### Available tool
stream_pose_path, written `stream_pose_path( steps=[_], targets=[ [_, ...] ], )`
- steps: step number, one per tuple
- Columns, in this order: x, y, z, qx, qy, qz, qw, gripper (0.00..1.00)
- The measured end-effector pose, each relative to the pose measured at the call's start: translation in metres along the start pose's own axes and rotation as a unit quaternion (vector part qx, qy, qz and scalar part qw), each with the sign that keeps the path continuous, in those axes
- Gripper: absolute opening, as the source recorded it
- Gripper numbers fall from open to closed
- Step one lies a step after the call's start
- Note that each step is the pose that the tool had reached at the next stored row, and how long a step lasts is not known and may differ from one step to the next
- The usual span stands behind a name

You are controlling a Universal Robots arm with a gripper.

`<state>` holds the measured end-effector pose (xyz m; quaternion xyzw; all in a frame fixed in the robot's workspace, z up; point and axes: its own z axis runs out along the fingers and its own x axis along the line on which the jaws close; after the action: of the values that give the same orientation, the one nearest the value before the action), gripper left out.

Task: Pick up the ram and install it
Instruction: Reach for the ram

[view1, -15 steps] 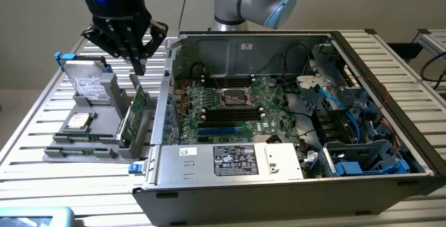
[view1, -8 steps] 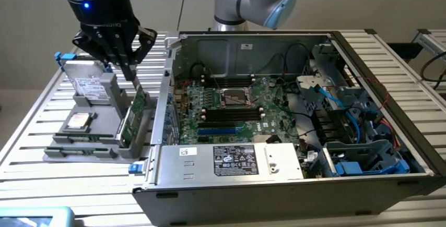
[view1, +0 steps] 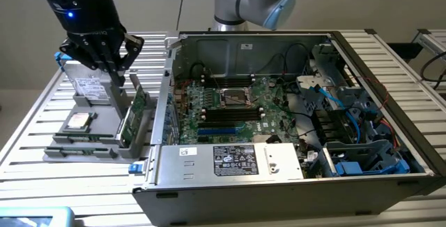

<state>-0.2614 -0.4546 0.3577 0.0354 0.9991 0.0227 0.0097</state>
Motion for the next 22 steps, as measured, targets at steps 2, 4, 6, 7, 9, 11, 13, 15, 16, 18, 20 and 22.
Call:
stream_pose_path(
  steps=[2, 4, 6, 7, 9, 11, 13, 15, 16, 18, 20, 22],
  targets=[
    [0.004, -0.0007, 0.0025, 0.0005, 0.0010, 0.000, 1.0000, 0.11],
    [0.008, -0.0013, 0.0050, 0.0013, 0.0022, 0.000, 1.0000, 0.11],
    [0.012, -0.0019, 0.0065, 0.0020, 0.0032, 0.000, 1.0000, 0.11],
    [0.015, -0.0022, 0.0072, 0.0021, 0.0032, 0.000, 1.0000, 0.11],
    [0.020, -0.0030, 0.0083, 0.0024, 0.0033, 0.000, 1.0000, 0.11],
    [0.026, -0.0038, 0.0094, 0.0027, 0.0033, 0.000, 1.0000, 0.11],
    [0.031, -0.0047, 0.0106, 0.0030, 0.0033, 0.000, 1.0000, 0.11],
    [0.036, -0.0057, 0.0120, 0.0035, 0.0032, 0.000, 1.0000, 0.11],
    [0.039, -0.0061, 0.0128, 0.0038, 0.0032, 0.000, 1.0000, 0.11],
    [0.045, -0.0074, 0.0144, 0.0043, 0.0032, 0.000, 1.0000, 0.11],
    [0.050, -0.0090, 0.0159, 0.0046, 0.0031, 0.000, 1.0000, 0.11],
    [0.054, -0.0107, 0.0175, 0.0050, 0.0031, 0.000, 1.0000, 0.11]
  ],
)
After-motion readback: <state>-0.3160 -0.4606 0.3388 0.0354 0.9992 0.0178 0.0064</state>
